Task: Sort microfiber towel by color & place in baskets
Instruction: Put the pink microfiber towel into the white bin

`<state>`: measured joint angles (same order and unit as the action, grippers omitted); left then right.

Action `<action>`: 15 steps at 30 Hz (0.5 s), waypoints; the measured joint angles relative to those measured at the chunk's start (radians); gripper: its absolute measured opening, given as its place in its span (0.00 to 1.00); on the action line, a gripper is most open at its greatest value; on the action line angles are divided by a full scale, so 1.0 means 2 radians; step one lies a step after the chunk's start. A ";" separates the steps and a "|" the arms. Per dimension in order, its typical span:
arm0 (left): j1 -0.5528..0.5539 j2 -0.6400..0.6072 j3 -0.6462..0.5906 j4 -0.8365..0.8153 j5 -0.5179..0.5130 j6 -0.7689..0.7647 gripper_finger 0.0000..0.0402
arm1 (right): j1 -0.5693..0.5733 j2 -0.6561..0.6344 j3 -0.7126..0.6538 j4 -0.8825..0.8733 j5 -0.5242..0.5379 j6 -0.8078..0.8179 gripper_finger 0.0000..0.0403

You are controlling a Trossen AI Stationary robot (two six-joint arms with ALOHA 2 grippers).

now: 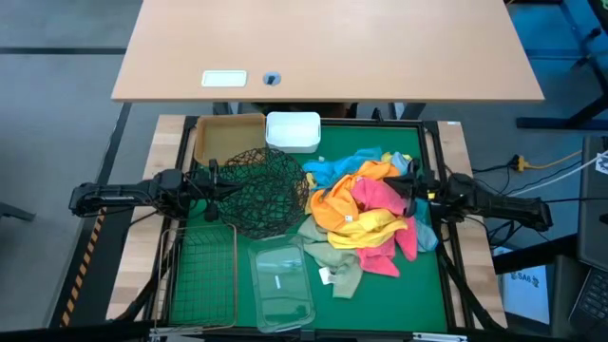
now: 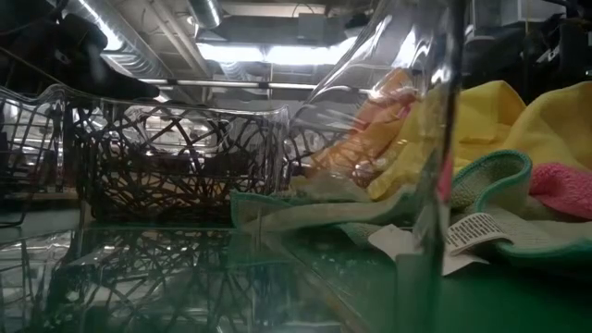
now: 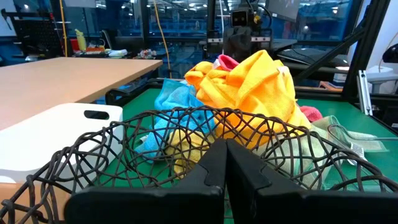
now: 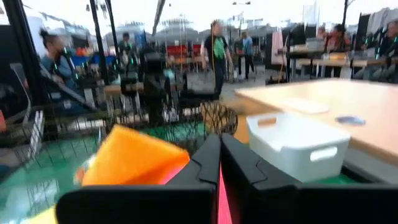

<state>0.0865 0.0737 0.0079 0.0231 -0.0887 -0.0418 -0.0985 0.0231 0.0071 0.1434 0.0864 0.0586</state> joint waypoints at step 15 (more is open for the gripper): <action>0.000 0.000 0.000 0.000 0.000 0.000 0.00 | 0.000 0.001 0.040 0.033 0.000 0.000 0.40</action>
<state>0.0865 0.0734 0.0082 0.0231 -0.0891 -0.0421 -0.0986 0.0242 0.0876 0.2092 0.0860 0.0586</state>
